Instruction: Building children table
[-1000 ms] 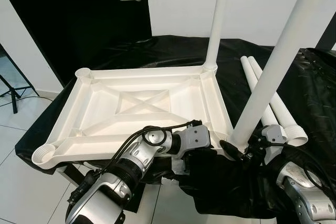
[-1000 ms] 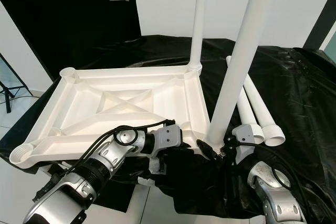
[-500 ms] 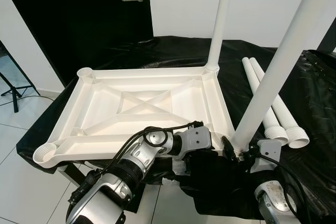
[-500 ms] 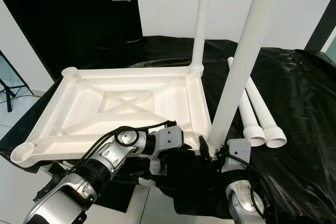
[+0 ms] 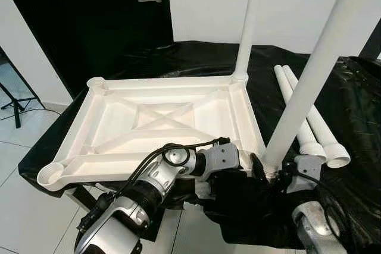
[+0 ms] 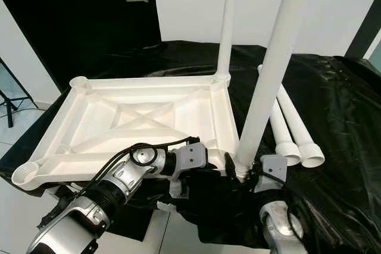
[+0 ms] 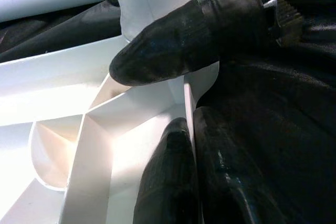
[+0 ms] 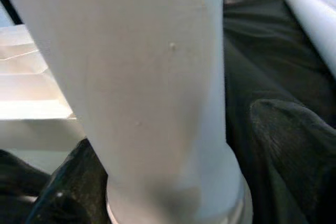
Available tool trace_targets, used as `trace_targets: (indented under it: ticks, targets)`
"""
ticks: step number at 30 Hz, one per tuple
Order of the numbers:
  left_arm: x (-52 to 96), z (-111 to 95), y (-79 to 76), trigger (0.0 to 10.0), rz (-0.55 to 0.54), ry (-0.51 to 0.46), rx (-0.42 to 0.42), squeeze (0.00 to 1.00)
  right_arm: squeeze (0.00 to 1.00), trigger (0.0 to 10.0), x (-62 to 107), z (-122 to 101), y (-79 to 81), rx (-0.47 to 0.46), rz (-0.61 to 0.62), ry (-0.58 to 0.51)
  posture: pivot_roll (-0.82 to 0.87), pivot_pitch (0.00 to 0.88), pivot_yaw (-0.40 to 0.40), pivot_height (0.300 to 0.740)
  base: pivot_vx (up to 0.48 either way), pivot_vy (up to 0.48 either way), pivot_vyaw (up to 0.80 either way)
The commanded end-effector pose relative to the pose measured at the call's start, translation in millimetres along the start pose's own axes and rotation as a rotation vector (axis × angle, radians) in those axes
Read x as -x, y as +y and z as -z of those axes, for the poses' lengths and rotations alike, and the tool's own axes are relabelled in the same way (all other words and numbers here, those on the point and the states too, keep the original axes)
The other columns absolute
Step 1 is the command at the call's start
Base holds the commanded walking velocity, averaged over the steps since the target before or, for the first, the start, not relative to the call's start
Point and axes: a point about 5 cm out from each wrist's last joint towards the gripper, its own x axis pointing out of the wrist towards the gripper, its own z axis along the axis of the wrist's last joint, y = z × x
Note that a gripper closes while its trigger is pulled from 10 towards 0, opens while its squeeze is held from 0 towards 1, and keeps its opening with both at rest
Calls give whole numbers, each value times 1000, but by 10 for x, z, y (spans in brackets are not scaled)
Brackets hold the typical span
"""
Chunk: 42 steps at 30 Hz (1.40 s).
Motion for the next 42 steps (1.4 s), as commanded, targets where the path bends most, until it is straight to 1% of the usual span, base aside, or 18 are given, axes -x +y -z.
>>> trace_targets:
  ticks: [1, 3, 14, 15, 16, 18, 19, 28, 29, 31, 33, 34, 35, 36, 37, 38, 39, 42]
  targets:
    - [2, 549, -381, 10000, 134, 172, 195, 0, 0, 10000, -13, 0, -105, -3, -6, 14, 159, 0, -4, 740, 0, 0, 0]
    - [4, 551, -385, 10000, 135, 171, 197, 0, 0, 10000, -28, 4, -109, -11, -106, 41, 158, 0, -4, 740, 0, 0, 0]
    - [2, 538, -374, 10000, 134, 168, 194, 0, 0, 10000, -26, -12, -81, -20, -403, 105, 158, 0, -2, 740, 0, 0, 0]
    - [5, 540, -376, 10000, 135, 169, 195, 0, 0, 9216, -21, -13, -67, -20, -439, 112, 161, 0, -1, 740, 0, 0, 0]
    - [6, 542, -377, 10000, 135, 169, 195, 0, 0, 2627, -19, -14, -63, -20, -459, 115, 161, 0, 0, 740, 0, 0, 0]
    - [10, 545, -379, 10000, 135, 170, 196, 0, 0, 2627, -16, -18, -63, -19, -477, 116, 163, 0, 0, 740, 0, 0, 0]
    - [15, 549, -380, 10000, 135, 171, 196, 0, 0, 0, -14, -30, -69, -16, -507, 115, 165, 0, 1, 740, 0, 0, 0]
    - [23, 554, -378, 10000, 134, 174, 197, 0, 0, 0, -20, -29, -117, 1, -544, 141, 162, 0, 4, 740, 0, 0, 0]
    - [22, 551, -378, 10000, 137, 174, 195, 0, 0, 0, -19, 35, -93, -49, -430, 158, 161, 0, 2, 740, 0, 0, 0]
    - [22, 551, -378, 10000, 137, 174, 195, 0, 0, 0, -19, 35, -93, -49, -430, 158, 161, 0, 2, 740, 0, 0, 0]
    - [18, 549, -382, 10000, 139, 174, 193, 0, 0, 0, -18, 83, -48, -75, -207, 127, 167, 0, -3, 740, 0, 0, 0]
    - [18, 549, -382, 10000, 139, 174, 193, 0, 0, 0, -18, 83, -48, -75, -207, 127, 167, 0, -3, 740, 0, 0, 0]
    - [15, 547, -384, 10000, 137, 173, 194, 0, 0, 0, 0, 79, -40, -68, -89, 93, 170, 0, -6, 740, 0, 0, 0]
    - [15, 547, -384, 10000, 137, 173, 194, 0, 0, 0, 0, 79, -40, -68, -89, 93, 170, 0, -6, 740, 0, 0, 0]
    - [14, 548, -388, 10000, 137, 172, 194, 0, 0, 0, 38, 59, -70, -53, 56, 57, 172, 0, -7, 740, 0, 0, 0]
    - [14, 548, -388, 10000, 137, 172, 194, 0, 0, 0, 38, 59, -70, -53, 56, 57, 172, 0, -7, 740, 0, 0, 0]
    - [13, 550, -392, 10000, 136, 172, 195, 0, 0, 0, 71, 41, -125, -47, 172, 33, 170, 0, -8, 740, 0, 0, 0]
    - [14, 553, -395, 10000, 136, 172, 196, 0, 0, 0, 103, 23, -224, -48, 287, 15, 169, 0, -8, 740, 0, 0, 0]
